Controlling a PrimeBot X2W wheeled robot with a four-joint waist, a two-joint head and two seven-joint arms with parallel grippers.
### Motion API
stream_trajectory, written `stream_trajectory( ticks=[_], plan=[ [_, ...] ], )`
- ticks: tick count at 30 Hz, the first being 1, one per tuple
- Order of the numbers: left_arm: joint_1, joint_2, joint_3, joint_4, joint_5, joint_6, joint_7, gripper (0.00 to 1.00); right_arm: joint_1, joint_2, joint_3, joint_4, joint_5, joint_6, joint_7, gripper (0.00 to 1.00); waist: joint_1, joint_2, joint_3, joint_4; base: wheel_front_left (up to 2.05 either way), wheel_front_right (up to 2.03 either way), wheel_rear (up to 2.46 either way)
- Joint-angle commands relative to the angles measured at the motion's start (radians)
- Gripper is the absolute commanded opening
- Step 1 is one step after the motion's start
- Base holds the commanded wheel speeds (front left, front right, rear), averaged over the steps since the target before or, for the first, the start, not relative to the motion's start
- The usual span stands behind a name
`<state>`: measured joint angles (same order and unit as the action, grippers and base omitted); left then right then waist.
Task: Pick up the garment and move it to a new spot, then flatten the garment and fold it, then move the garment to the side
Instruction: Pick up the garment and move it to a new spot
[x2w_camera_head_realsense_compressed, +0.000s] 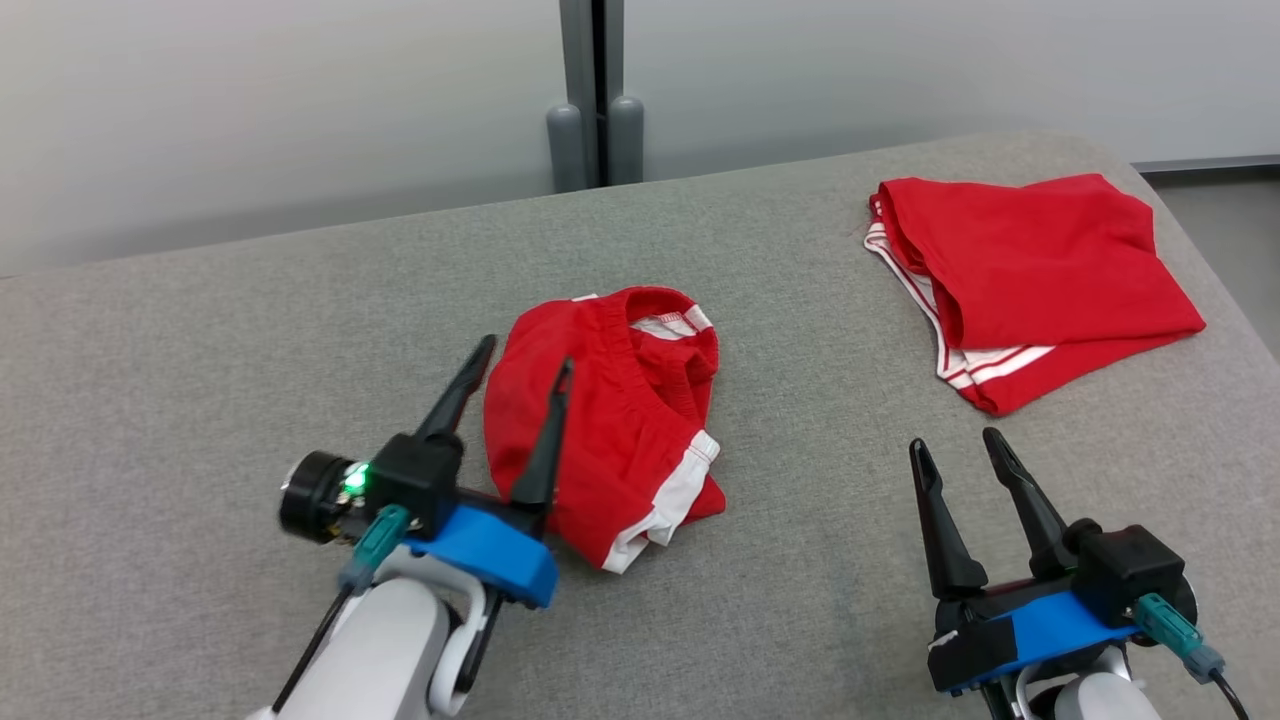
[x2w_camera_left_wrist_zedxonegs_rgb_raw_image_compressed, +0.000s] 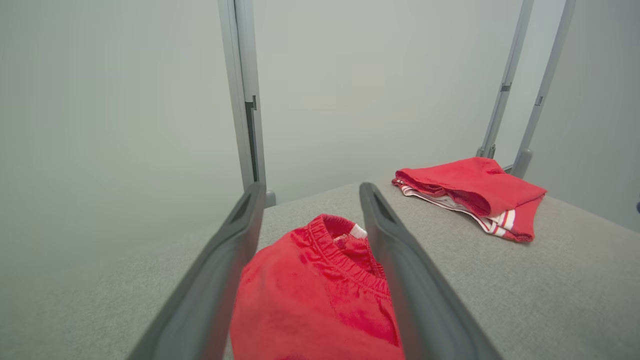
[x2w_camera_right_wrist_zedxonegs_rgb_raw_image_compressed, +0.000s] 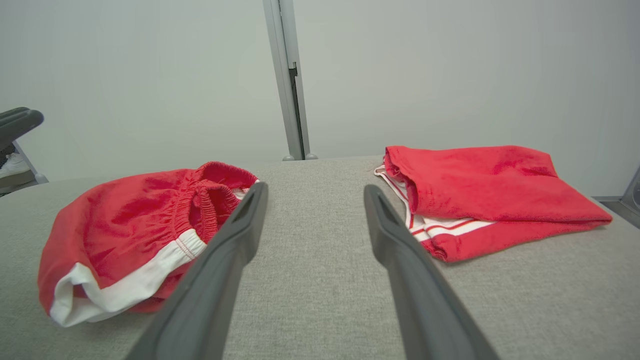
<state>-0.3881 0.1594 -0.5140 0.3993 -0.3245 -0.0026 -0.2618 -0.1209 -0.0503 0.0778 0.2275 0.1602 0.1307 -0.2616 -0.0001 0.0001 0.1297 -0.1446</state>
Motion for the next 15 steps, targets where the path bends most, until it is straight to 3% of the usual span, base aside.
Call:
stream_trajectory(
  ticks=[1,8,15],
  plan=[
    [0.035,0.014,0.029,-0.037,0.019,0.013,-0.004,1.0,0.01,0.0,-0.002,0.002,0.003,0.0,-0.004,1.0,0.0001,-0.0001,-0.006,0.006,0.0,0.0,0.0],
    [0.169,0.033,0.184,-0.184,0.083,0.034,-0.004,1.0,0.028,-0.001,-0.014,0.012,0.009,0.0,-0.004,1.0,0.0001,-0.0001,-0.03,0.045,0.0,0.0,0.0],
    [0.28,0.016,0.319,-0.251,0.123,0.043,-0.004,1.0,0.044,0.0,-0.032,0.023,0.004,0.0,-0.004,1.0,0.0001,-0.0001,-0.056,0.089,0.0,0.0,0.0]
  ],
)
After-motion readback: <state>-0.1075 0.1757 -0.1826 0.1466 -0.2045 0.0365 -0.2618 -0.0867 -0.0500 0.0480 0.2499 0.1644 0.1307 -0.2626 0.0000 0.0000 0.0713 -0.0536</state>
